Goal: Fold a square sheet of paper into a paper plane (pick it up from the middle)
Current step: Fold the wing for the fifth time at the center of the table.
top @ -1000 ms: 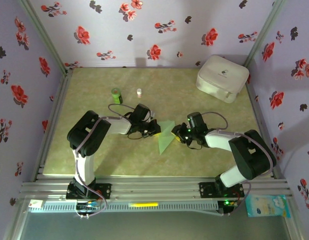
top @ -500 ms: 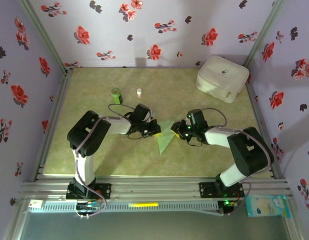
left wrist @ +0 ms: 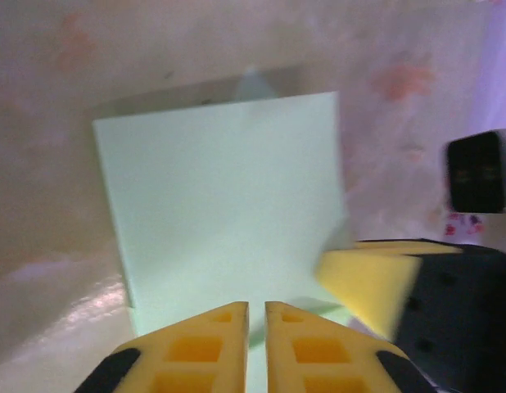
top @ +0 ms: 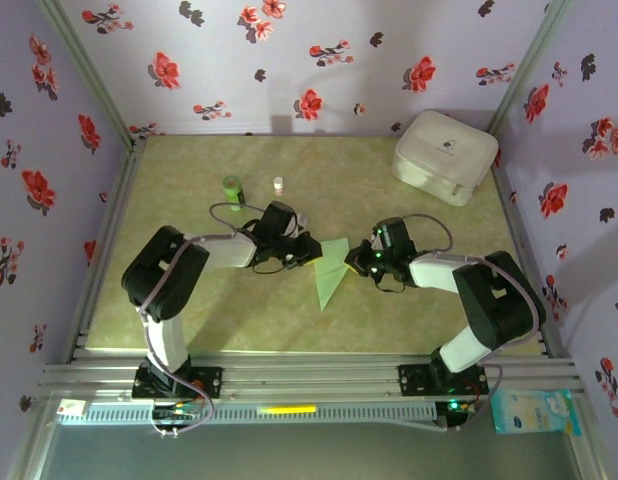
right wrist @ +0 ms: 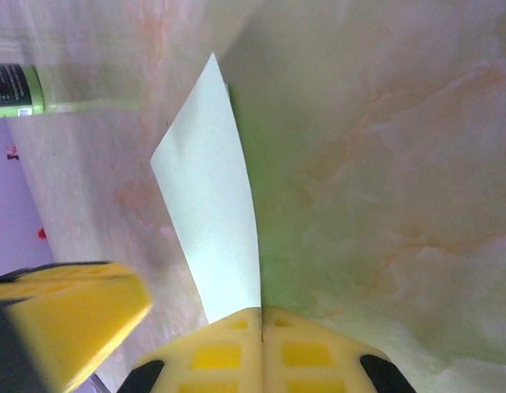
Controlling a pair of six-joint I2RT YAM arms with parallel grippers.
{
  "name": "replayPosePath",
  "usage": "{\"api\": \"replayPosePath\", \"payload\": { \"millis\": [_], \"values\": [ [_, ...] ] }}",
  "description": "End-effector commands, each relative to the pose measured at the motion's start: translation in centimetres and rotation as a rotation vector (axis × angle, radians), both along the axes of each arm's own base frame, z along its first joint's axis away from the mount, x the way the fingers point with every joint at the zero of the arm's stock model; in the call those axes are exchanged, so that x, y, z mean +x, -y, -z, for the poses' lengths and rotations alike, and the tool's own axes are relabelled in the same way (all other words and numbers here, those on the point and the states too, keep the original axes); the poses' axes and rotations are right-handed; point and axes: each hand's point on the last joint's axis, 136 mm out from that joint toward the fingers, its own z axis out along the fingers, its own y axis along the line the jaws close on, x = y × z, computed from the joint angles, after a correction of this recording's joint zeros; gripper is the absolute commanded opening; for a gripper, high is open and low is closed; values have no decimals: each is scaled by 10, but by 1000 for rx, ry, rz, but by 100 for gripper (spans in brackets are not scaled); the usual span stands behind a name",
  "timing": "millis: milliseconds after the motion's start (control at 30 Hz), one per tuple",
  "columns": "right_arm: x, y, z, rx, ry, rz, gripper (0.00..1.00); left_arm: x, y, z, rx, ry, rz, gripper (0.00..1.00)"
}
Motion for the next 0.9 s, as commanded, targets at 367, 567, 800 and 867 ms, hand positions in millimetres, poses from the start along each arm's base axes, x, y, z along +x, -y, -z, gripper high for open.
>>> {"api": "replayPosePath", "payload": {
  "millis": [367, 567, 800, 867],
  "values": [
    [4, -6, -1, -8, -47, 259, 2, -8, 15, -13, -54, -49, -15, 10],
    [0, -11, 1, -14, -46, 245, 4, -13, 9, 18, -7, -100, -55, 8],
    [0, -24, -11, 75, 18, 179, 12, -21, -5, 48, 71, -130, -76, 6],
    [-1, -29, -13, 92, 31, 143, 14, -22, -8, 54, 86, -135, -79, 5]
  ]
}}
